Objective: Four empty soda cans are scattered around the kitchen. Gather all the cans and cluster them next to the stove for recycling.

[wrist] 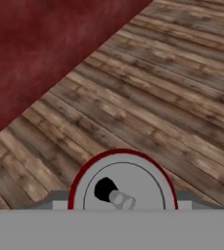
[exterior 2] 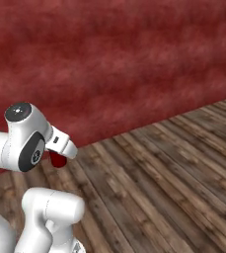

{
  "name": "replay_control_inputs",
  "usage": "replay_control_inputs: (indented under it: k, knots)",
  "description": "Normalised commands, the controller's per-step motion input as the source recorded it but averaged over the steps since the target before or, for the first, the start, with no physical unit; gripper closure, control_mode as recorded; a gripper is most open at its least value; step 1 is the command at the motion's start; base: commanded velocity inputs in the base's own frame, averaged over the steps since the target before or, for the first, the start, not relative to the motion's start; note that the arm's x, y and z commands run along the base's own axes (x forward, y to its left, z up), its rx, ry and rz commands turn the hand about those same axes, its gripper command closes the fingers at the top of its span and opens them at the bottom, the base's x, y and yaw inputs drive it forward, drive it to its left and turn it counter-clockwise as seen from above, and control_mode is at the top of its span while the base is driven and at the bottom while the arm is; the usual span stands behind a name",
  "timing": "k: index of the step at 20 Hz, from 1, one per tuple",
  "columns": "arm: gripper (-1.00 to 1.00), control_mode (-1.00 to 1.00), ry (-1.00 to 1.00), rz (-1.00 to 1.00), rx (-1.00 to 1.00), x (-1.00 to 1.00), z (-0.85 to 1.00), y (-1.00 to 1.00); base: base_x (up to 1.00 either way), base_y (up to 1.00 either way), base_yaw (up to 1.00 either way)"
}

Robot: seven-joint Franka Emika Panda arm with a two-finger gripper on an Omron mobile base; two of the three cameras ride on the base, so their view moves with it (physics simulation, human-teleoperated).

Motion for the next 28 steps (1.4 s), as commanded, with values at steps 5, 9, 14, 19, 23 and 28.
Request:
replay_control_inputs:
  k: [5,9,14,19,23,28]
  knots:
    - [1.00,1.00,0.00,0.00,0.00,0.00,0.00,0.00,0.71,0.12,-0.25]
    - [1.00,1.00,0.00,0.00,0.00,0.00,0.00,0.00,0.72,0.09,-0.24]
    - [1.00,1.00,0.00,0.00,0.00,0.00,0.00,0.00,0.72,0.02,-0.23]
    - [1.00,1.00,0.00,0.00,0.00,0.00,0.00,0.00,0.65,0.00,-0.22]
    - [1.00,1.00,0.00,0.00,0.00,0.00,0.00,0.00,0.66,0.00,-0.22]
    - [1.00,1.00,0.00,0.00,0.00,0.00,0.00,0.00,0.70,0.00,-0.22]
